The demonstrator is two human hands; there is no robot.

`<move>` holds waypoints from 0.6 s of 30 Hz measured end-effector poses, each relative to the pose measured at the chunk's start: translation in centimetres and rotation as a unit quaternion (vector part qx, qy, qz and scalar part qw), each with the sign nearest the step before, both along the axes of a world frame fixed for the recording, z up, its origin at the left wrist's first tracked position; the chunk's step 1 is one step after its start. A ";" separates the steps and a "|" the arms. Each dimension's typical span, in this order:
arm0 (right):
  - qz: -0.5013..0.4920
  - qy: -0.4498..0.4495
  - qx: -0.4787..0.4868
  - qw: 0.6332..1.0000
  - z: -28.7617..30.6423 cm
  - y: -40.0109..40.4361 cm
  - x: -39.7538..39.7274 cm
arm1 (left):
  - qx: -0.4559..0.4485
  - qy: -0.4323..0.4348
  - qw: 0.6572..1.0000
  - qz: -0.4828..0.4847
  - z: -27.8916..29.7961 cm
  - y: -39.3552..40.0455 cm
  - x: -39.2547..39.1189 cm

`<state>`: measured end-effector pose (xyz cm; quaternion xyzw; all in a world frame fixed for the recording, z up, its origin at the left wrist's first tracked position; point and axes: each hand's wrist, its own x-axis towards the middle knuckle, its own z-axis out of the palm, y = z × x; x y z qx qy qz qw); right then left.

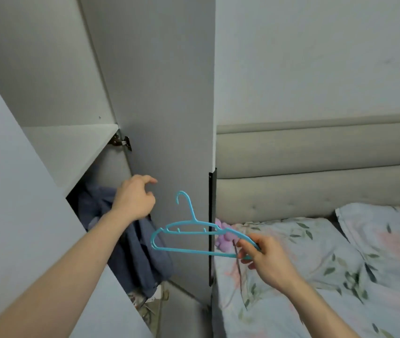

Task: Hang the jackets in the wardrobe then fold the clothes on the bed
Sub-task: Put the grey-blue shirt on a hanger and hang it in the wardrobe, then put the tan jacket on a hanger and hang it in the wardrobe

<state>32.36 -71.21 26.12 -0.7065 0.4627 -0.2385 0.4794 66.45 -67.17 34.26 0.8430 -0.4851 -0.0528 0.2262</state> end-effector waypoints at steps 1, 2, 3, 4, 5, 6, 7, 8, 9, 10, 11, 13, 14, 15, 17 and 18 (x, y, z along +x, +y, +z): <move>-0.018 -0.002 0.005 1.000 0.0 1.3 -2.0 | -0.002 0.039 0.999 -0.024 -1.8 1.1 -1.6; -0.036 -0.004 0.008 0.999 0.0 2.5 -3.8 | 0.007 0.066 0.997 -0.048 -3.6 2.0 -3.2; -0.056 -0.007 0.014 0.998 -0.1 3.8 -5.5 | 0.024 0.082 0.994 -0.073 -5.2 2.8 -4.6; -0.076 -0.015 0.020 0.997 -0.1 5.1 -7.0 | 0.044 0.093 0.990 -0.099 -6.7 3.3 -5.9; -0.093 -0.023 0.025 0.995 -0.2 6.5 -8.5 | 0.066 0.102 0.985 -0.124 -7.9 3.8 -7.1; -0.109 -0.029 0.029 0.993 -0.3 7.8 -9.7 | 0.087 0.110 0.979 -0.149 -8.9 4.1 -8.2; -0.125 -0.033 0.035 0.991 -0.4 9.2 -11.0 | 0.104 0.118 0.972 -0.173 -9.9 4.4 -9.2; -0.142 -0.038 0.042 0.988 -0.5 10.5 -12.2 | 0.116 0.126 0.965 -0.196 -10.7 4.5 -10.0; -0.162 -0.044 0.047 0.985 -0.5 11.8 -13.5 | 0.124 0.133 0.959 -0.216 -11.5 4.4 -10.8; -0.184 -0.049 0.049 0.980 -0.6 13.1 -14.7 | 0.124 0.140 0.954 -0.233 -12.2 4.2 -11.7; -0.208 -0.050 0.051 0.976 -0.7 14.3 -15.8 | 0.120 0.152 0.950 -0.245 -12.7 3.8 -12.4; -0.260 -0.044 0.057 0.963 -0.9 16.9 -18.0 | 0.108 0.177 0.940 -0.270 -13.8 2.8 -14.2; -0.288 -0.040 0.060 0.955 -1.1 18.2 -18.9 | 0.108 0.185 0.932 -0.292 -14.3 2.3 -15.2; -0.314 -0.035 0.063 0.947 -1.3 19.7 -19.7 | 0.118 0.187 0.923 -0.314 -15.0 1.9 -16.2; -0.358 -0.011 0.069 0.931 -2.1 22.7 -21.1 | 0.140 0.190 0.903 -0.360 -16.1 1.5 -18.5; -0.377 0.007 0.073 0.923 -2.4 24.2 -21.8 | 0.145 0.190 0.892 -0.384 -16.4 1.5 -19.8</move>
